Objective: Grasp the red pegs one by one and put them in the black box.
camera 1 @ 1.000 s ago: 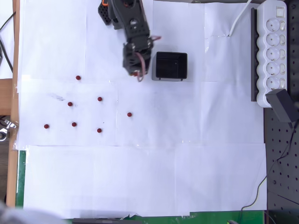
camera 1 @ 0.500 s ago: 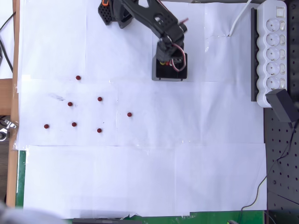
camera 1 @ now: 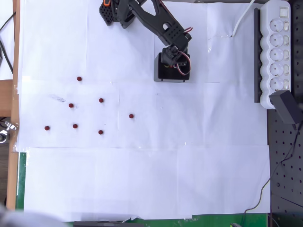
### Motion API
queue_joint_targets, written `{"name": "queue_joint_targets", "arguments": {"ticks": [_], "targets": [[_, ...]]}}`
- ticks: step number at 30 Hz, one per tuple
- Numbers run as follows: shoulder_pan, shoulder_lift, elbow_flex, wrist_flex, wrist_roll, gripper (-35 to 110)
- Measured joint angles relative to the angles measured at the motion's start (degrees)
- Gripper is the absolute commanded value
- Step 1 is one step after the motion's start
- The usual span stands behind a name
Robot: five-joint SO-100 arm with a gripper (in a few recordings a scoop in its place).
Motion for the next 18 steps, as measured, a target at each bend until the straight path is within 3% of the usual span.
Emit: {"name": "queue_joint_targets", "arguments": {"ticks": [11,18], "targets": [[6.94,-6.77,10.37,8.88,2.02,21],[21.80,-24.70,10.20,17.84,15.03,21]]}}
